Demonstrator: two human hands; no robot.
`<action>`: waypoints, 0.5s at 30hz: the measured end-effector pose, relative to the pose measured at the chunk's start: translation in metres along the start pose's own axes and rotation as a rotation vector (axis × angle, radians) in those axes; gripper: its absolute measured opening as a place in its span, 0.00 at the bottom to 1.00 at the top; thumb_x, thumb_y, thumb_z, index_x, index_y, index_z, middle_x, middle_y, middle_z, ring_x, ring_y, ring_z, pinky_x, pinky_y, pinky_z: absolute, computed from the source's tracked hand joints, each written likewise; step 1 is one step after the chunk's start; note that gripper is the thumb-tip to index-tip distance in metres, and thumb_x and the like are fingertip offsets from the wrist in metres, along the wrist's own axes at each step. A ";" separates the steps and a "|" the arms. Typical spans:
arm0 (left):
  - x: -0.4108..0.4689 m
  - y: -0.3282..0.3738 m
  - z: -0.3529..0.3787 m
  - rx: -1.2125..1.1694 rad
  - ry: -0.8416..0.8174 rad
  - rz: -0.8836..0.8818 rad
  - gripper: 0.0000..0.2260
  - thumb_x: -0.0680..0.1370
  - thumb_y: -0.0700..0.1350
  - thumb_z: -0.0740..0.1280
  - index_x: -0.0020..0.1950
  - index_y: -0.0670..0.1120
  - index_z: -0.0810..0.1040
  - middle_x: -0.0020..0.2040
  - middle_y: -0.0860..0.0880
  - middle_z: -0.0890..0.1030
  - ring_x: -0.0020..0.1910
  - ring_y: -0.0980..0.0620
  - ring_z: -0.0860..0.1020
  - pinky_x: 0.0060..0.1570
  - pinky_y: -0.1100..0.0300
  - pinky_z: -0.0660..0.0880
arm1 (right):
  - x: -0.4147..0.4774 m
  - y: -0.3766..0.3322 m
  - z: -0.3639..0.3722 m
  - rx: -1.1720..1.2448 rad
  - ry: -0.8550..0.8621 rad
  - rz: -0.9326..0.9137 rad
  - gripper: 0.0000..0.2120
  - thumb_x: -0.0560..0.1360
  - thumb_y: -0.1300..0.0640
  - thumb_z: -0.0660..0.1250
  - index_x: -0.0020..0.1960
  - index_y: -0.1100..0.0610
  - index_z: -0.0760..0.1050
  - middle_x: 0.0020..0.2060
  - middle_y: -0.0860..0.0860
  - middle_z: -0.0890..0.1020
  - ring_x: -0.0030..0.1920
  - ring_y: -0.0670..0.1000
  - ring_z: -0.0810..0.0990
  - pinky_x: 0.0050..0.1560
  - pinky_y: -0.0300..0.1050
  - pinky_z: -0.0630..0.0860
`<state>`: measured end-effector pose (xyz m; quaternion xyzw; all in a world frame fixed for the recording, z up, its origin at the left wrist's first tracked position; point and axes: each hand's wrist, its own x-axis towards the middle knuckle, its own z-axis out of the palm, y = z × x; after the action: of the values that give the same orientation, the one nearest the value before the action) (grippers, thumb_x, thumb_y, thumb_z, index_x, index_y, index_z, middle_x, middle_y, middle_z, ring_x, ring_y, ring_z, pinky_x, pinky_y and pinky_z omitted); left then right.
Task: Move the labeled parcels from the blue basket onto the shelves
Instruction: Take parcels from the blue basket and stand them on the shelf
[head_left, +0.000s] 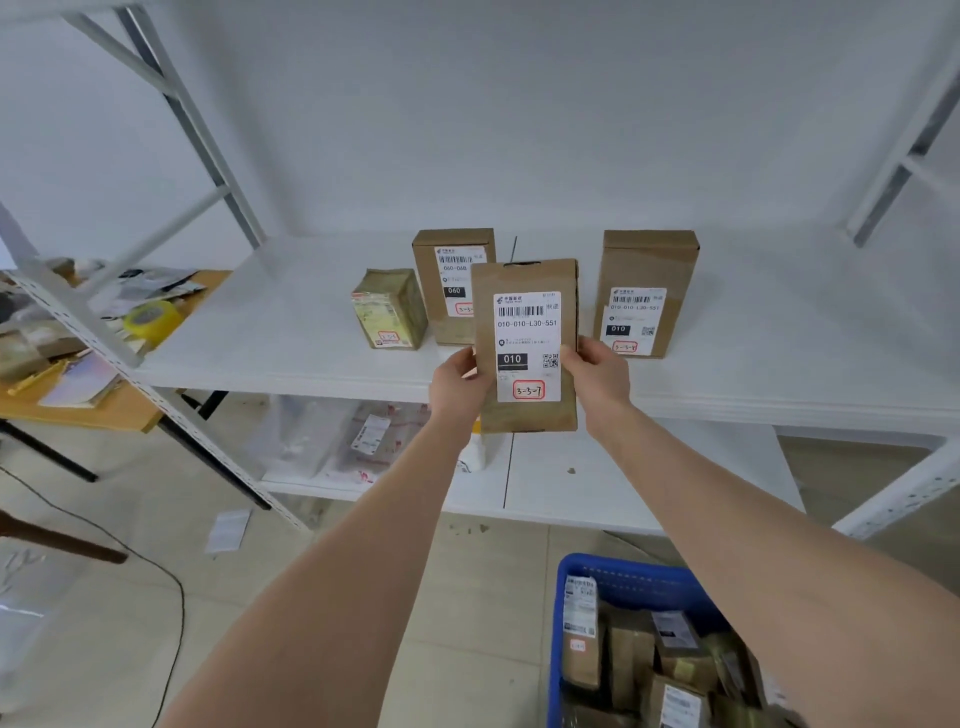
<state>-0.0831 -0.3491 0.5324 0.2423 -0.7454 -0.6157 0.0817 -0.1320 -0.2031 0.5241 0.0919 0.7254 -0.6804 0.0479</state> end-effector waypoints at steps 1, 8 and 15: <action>0.006 0.002 0.001 0.003 -0.013 0.006 0.15 0.74 0.37 0.64 0.56 0.52 0.79 0.55 0.53 0.82 0.54 0.47 0.80 0.56 0.45 0.77 | 0.005 -0.002 0.002 -0.019 -0.002 -0.010 0.14 0.76 0.59 0.66 0.61 0.54 0.78 0.54 0.49 0.83 0.54 0.51 0.80 0.59 0.49 0.76; 0.058 0.008 0.011 -0.056 -0.097 -0.025 0.21 0.75 0.39 0.68 0.67 0.50 0.74 0.58 0.50 0.81 0.56 0.50 0.79 0.60 0.50 0.76 | 0.034 -0.004 0.020 0.005 0.118 -0.007 0.17 0.74 0.64 0.67 0.60 0.49 0.79 0.48 0.45 0.83 0.52 0.48 0.81 0.56 0.42 0.75; 0.094 0.004 0.024 -0.058 -0.202 -0.038 0.24 0.76 0.40 0.64 0.71 0.54 0.69 0.61 0.50 0.79 0.59 0.51 0.77 0.62 0.55 0.73 | 0.063 0.002 0.036 0.049 0.228 -0.022 0.17 0.74 0.66 0.66 0.60 0.53 0.79 0.52 0.47 0.83 0.53 0.47 0.80 0.57 0.39 0.74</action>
<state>-0.1757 -0.3707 0.5147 0.1907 -0.7270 -0.6596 0.0015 -0.1949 -0.2345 0.5071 0.1618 0.7101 -0.6838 -0.0444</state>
